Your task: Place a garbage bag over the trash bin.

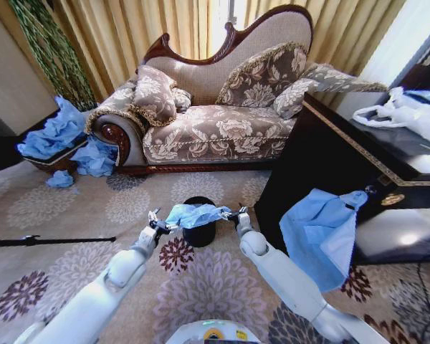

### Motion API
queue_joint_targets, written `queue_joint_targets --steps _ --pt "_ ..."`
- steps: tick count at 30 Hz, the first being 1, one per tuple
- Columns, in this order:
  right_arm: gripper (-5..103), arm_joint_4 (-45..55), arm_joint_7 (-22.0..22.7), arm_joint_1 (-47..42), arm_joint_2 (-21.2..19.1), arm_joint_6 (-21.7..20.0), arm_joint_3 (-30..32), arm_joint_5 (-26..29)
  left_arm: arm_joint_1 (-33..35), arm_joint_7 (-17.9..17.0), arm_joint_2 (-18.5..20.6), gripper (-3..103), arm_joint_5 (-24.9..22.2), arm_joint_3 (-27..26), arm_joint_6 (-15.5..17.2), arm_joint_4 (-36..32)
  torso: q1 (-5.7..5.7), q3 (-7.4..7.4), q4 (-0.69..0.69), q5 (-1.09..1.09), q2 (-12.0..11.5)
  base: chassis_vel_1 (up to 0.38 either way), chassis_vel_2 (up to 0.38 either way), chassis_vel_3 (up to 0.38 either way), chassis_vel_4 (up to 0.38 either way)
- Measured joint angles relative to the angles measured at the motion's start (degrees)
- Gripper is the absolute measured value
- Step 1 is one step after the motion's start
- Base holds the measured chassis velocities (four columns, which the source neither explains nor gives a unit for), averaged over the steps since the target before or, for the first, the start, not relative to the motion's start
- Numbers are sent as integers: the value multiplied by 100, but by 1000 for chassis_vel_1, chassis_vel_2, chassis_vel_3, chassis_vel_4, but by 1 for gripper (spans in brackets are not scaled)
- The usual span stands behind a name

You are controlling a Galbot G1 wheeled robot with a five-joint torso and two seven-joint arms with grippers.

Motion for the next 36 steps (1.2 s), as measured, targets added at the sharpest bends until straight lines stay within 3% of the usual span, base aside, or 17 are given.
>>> queue_joint_targets --steps 6,7,12,22,33,36 --pt "100 9 -3 -90 -8 27 62 -40 -275 520 4 100 454 46 -319 531 0 0 -2 0 0 0 0 0 0" --pt "100 16 -3 -103 -12 35 67 -47 -327 749 -18 100 590 72 -450 732 0 0 -2 -1 0 0 0 0 0" --pt "100 11 -3 -96 -6 43 80 -49 -343 1015 -105 100 672 130 -582 1031 0 0 -1 1 0 0 0 0 0" --pt "100 -11 -19 -98 -13 46 59 -56 -568 711 -423 100 760 278 -860 1564 0 0 -1 1 0 0 0 0 0" --pt "100 -28 -32 -111 -17 46 53 -77 -716 589 -566 102 688 339 -859 1687 0 0 -1 2 0 0 0 0 0" --pt "100 -17 -33 -115 -27 46 46 -77 -825 565 -655 98 685 378 -858 1808 0 0 -1 1 0 0 0 0 0"
